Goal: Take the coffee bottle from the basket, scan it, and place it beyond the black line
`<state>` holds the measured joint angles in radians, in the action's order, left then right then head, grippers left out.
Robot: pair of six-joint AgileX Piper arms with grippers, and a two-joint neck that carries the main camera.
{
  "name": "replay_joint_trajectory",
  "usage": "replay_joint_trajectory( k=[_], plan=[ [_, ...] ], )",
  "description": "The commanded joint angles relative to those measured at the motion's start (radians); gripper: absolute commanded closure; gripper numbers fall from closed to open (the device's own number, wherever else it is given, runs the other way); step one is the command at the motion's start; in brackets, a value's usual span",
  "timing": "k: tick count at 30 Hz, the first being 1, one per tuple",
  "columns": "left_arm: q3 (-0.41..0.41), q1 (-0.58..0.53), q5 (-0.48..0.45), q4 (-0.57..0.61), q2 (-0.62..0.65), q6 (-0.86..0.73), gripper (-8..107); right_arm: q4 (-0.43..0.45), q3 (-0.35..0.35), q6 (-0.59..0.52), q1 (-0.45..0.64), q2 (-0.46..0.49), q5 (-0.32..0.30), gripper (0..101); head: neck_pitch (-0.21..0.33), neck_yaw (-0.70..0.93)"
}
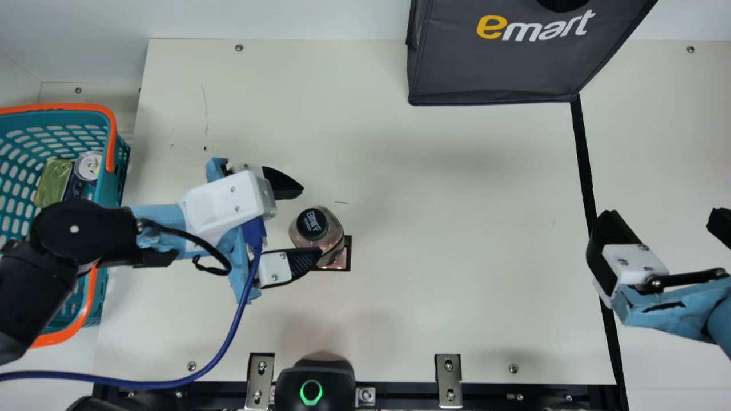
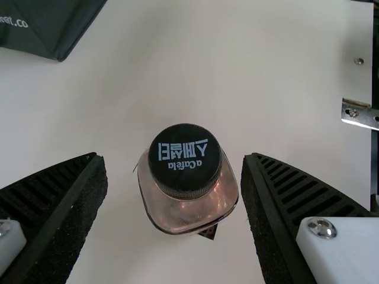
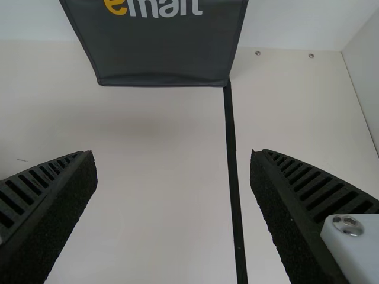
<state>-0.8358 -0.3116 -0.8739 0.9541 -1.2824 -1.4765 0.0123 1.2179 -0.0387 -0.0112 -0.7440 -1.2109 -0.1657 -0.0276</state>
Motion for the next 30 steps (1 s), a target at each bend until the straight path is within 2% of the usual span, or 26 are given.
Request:
replay_joint_trajectory(
  k=[1,19,30],
  plan=[
    [-0.002,-0.001,0.005,-0.004,0.009,0.022,9,0.0,0.0,0.0,0.0,0.0,0.0,11,0.027,0.0],
    [0.012,0.013,0.01,-0.067,0.161,0.238,9,0.0,0.0,0.0,0.0,0.0,0.0,11,0.027,0.0],
    [0.057,0.04,0.075,-0.154,0.273,0.356,9,0.001,0.0,0.0,0.0,0.0,0.0,11,0.027,0.0]
  ],
)
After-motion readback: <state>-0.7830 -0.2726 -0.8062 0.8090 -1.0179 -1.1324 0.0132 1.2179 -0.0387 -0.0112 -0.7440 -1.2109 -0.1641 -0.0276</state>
